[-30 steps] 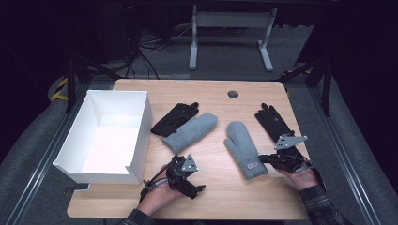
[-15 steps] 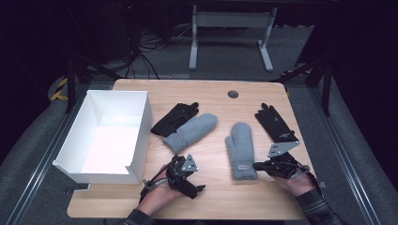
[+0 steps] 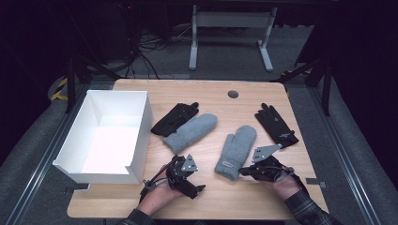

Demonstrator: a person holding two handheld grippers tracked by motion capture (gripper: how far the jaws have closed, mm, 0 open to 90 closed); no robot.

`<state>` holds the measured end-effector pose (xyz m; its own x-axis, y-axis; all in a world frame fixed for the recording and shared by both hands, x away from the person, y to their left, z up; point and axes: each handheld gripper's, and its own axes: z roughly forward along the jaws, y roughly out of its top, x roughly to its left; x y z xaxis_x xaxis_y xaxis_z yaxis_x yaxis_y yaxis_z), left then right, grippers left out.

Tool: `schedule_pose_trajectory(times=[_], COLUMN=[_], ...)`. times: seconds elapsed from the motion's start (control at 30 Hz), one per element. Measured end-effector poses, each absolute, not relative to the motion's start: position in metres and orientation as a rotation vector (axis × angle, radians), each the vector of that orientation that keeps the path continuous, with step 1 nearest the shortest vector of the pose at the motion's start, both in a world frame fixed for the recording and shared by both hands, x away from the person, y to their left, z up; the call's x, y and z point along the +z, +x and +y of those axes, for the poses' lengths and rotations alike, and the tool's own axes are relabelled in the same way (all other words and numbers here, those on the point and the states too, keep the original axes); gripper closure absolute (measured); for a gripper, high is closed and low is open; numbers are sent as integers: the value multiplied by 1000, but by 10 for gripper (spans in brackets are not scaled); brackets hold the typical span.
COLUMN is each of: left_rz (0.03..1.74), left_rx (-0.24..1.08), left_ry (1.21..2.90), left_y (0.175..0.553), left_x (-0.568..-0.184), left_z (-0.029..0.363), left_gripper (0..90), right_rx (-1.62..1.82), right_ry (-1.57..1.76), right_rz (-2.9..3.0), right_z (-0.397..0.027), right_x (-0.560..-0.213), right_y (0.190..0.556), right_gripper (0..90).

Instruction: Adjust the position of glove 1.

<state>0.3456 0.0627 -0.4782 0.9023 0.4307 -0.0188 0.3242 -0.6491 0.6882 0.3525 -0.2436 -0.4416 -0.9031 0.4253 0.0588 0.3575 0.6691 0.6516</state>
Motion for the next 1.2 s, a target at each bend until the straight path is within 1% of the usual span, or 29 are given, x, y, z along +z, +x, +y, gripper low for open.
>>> schedule_pose_trajectory(times=[0.2,0.37,0.53,0.6,0.63,0.67,0.73,0.77,1.0,1.2], left_rz=[537,537,537,538,538,537,537,537,538,537], left_rx=[189,187,187,186,186,187,187,187,187,188], left_ry=[2330,2331,2330,2330,2330,2329,2329,2329,2330,2330], left_y=[346,346,346,346,346,346,346,346,346,346], left_x=[-478,-478,-478,-478,-478,-478,-478,-478,-478,-478], left_z=[63,63,63,62,62,62,62,62,62,62], left_gripper=[3,2,3,2,2,3,3,3,3,3], right_rx=[1062,1082,1127,1151,1151,1150,1150,1141,1095,1013], right_ry=[606,610,684,736,736,767,776,809,865,882], right_rz=[2802,2779,2683,2630,2630,2602,2590,2565,2528,2576], right_z=[-227,-229,-242,-249,-249,-252,-253,-257,-261,-256], right_x=[-443,-438,-425,-420,-420,-418,-418,-418,-425,-441], right_y=[353,356,376,391,391,402,406,417,440,447], right_gripper=[900,900,900,900,900,900,900,900,900,900])
